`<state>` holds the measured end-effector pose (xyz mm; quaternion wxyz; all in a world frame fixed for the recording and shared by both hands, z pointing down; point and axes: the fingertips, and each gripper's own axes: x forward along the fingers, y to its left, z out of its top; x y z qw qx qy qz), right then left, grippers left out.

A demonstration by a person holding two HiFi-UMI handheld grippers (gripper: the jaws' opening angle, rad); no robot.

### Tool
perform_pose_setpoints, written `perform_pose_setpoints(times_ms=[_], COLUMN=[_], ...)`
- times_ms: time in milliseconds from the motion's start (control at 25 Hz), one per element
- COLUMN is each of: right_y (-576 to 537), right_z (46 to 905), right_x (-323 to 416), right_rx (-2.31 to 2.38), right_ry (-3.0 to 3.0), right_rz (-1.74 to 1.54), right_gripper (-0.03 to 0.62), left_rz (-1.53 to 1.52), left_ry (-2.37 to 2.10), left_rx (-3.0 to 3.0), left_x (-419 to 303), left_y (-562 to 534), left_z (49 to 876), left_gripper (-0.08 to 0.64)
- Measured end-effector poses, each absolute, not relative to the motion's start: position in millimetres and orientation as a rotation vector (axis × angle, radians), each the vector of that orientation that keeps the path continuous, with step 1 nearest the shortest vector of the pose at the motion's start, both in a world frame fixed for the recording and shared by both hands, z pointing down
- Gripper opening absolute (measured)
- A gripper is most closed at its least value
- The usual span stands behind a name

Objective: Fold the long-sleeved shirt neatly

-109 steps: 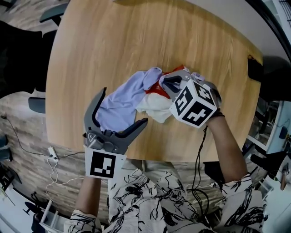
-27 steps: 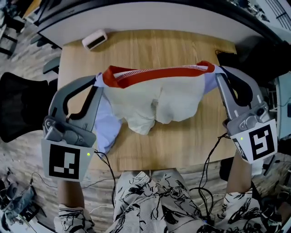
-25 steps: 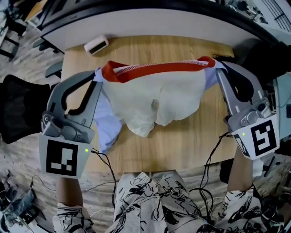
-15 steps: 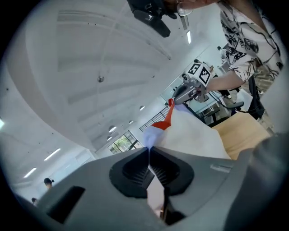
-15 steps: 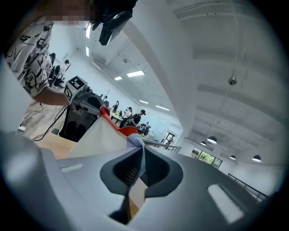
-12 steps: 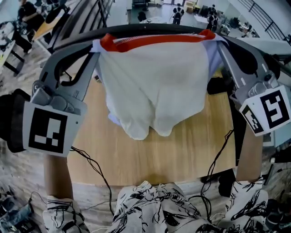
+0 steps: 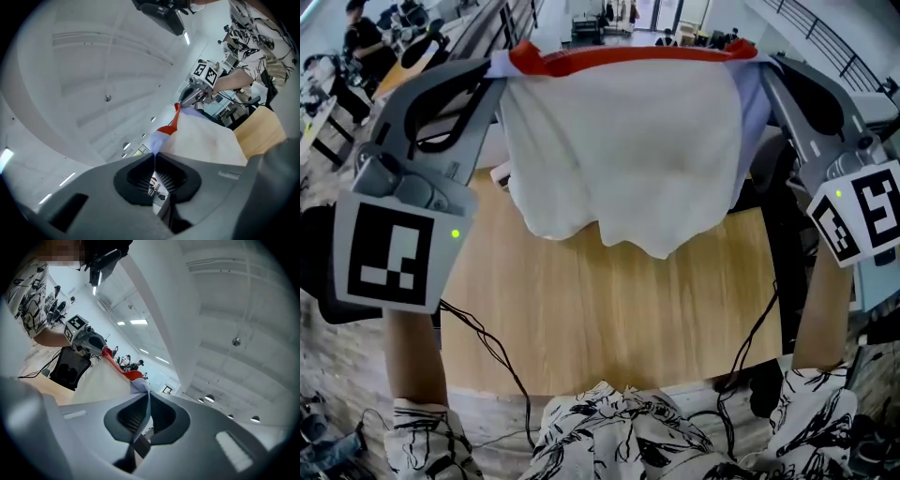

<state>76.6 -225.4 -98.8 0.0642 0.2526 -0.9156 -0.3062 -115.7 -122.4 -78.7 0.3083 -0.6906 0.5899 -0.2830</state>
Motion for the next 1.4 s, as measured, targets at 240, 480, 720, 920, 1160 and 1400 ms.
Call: perform_pose_setpoints(times_ms=[240, 480, 720, 920, 1160, 1400], right_y=[-206.5, -197.0, -201.3, -203.4, -206.9, -208.9], right_z=[-116.2, -124.1, -119.4, -116.1, -111.6, -111.3], right_x=[83.1, 84.9, 87.9, 89.4, 94.5, 89.3], right_rx=[0.774, 0.788, 0.788, 0.784, 0.794, 0.802], right_ry=[-2.744, -2.752, -2.737, -2.731, -2.720, -2.714], right_rz=[-0.991, -1.003, -0.980, -0.952, -0.936, -0.938], right_gripper=[0.017, 0.017, 0.017, 0.017, 0.017, 0.017], left_rz=[-0.784, -0.776, -0.767, -0.780, -0.774, -0.767], left_ry=[1.535, 1.526, 1.529, 1.536, 1.543, 1.552], left_rx=[-1.773, -1.759, -1.760, -1.774, -1.782, -1.784], left_x=[-109.0, -107.5, -105.2, -103.7, -99.0, -104.8], left_y=[-103.9, -95.9, -98.9, -100.5, -105.3, -108.8], left_z=[-88.0, -94.2, -98.4, -95.4, -89.9, -88.5], left_gripper=[0.020, 0.020, 0.020, 0.020, 0.020, 0.020])
